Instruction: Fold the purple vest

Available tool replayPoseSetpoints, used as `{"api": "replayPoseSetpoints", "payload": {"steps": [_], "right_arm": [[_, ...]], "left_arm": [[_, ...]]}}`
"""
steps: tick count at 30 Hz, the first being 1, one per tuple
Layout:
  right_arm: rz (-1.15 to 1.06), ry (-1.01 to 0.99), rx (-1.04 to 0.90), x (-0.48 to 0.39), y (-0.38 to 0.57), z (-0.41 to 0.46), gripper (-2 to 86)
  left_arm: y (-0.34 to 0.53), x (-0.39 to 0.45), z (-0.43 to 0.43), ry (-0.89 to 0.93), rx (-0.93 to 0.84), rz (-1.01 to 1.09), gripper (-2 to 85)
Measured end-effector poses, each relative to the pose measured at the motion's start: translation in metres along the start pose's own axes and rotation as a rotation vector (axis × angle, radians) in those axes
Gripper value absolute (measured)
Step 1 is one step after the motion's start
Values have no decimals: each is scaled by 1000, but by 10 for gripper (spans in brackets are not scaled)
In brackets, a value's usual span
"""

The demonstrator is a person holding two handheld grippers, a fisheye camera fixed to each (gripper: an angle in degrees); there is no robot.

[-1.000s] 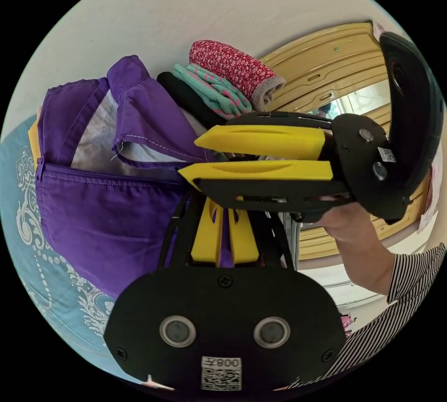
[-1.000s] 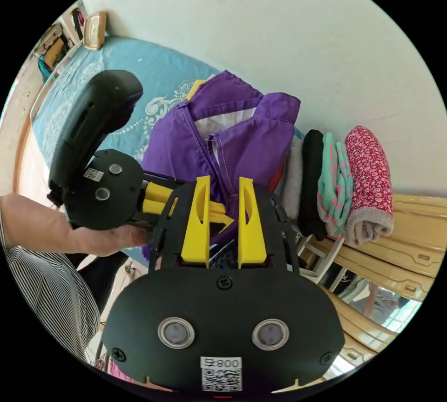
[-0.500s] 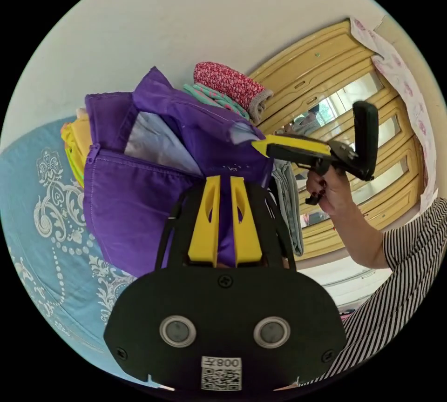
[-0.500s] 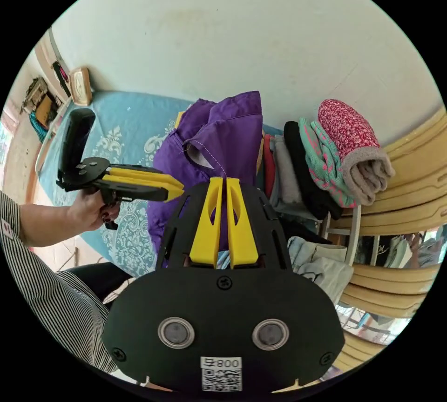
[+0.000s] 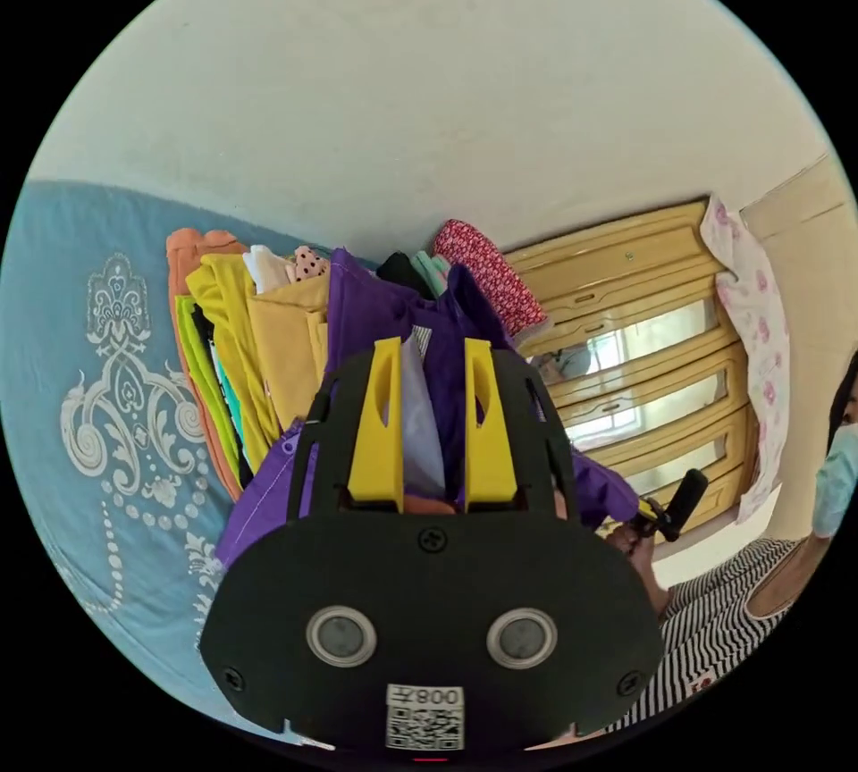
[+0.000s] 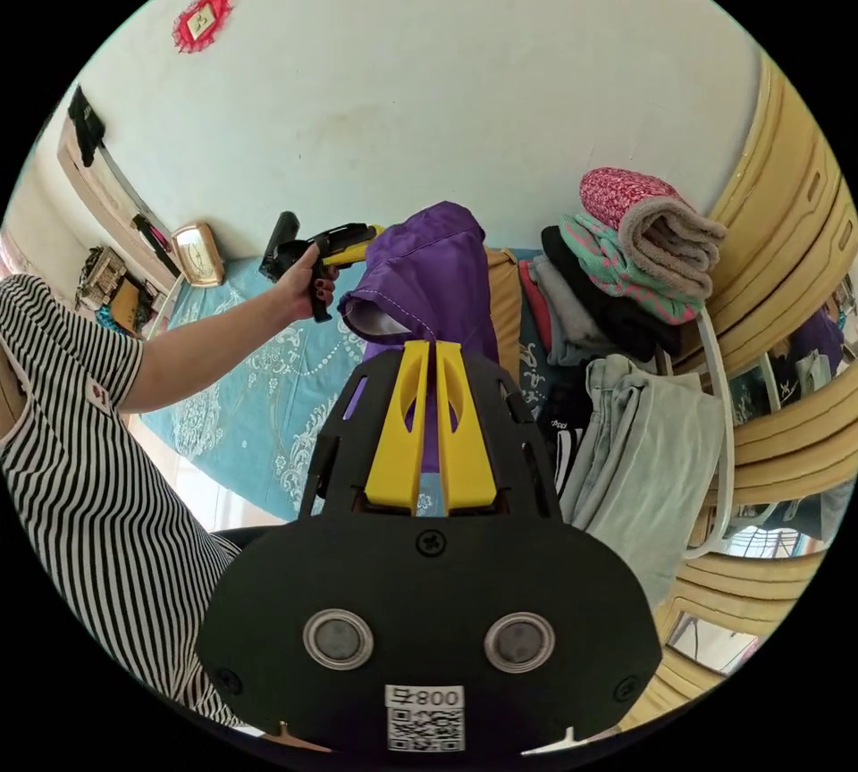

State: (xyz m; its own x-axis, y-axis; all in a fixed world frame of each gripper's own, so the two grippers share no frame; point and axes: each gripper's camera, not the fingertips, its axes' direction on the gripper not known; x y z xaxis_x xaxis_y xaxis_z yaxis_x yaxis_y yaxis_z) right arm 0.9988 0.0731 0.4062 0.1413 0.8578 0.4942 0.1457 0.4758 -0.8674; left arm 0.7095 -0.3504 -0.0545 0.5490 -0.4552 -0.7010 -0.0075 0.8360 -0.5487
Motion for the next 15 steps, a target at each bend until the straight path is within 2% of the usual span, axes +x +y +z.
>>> {"api": "replayPoseSetpoints", "payload": {"steps": [4,6,10,15], "right_arm": [[62,-16,12,11,17,-14,6],[97,-26,11,16,26,-16,6],[124,-25,6,20,38,-12,6],[177,-34,3,29,55,-3,6]], "left_arm": [[0,25,21,-291,-108,117,130],[-1,28,32,-345,-131,138,129],[2,27,75,-436,-308,157,92],[32,35,99,-469,-402,221,60]]}}
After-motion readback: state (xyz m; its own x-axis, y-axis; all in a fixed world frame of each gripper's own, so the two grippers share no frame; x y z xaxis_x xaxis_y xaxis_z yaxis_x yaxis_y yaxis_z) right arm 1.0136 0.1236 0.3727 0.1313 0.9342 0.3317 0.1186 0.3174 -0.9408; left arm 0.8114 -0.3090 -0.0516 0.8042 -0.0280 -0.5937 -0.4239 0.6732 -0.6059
